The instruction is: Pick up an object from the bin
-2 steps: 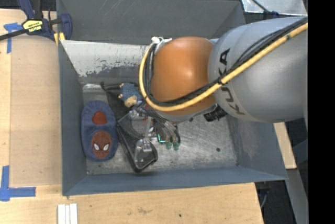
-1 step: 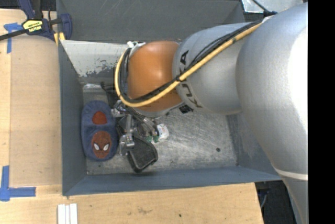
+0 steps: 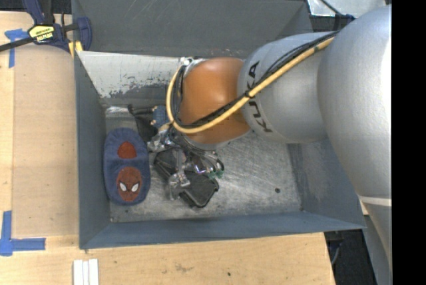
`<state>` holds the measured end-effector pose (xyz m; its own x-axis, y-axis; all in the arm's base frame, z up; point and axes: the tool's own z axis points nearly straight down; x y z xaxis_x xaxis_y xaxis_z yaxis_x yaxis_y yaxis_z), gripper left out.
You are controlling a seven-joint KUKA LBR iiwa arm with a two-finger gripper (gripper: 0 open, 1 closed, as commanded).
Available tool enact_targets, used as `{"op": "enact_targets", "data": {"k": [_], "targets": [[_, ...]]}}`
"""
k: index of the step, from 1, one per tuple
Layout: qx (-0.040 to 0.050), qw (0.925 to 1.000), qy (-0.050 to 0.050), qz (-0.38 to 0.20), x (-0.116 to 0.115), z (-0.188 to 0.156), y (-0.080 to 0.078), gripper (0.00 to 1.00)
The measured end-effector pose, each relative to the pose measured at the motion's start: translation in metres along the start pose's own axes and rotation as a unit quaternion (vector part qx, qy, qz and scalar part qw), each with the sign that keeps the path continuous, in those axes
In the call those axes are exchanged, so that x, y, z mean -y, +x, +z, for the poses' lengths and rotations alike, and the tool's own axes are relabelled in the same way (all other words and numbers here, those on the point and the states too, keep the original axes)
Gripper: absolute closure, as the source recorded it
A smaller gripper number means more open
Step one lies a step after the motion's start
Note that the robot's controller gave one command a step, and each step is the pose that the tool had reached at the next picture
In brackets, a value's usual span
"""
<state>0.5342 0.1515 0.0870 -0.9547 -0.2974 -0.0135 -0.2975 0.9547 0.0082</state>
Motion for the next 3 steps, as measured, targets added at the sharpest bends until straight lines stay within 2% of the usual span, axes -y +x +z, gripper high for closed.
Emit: {"op": "enact_targets", "data": {"k": [1, 2, 3], "targets": [[0.0029, 0.9999, -0.005, -0.012, 0.042, 0.005, -0.009, 0.0], [0.0036, 0.9999, -0.004, -0.013, 0.04, 0.005, -0.01, 1.0], [-0.0011, 0.9853, 0.004, -0.171, 0.052, -0.156, -0.052, 1.0]]}}
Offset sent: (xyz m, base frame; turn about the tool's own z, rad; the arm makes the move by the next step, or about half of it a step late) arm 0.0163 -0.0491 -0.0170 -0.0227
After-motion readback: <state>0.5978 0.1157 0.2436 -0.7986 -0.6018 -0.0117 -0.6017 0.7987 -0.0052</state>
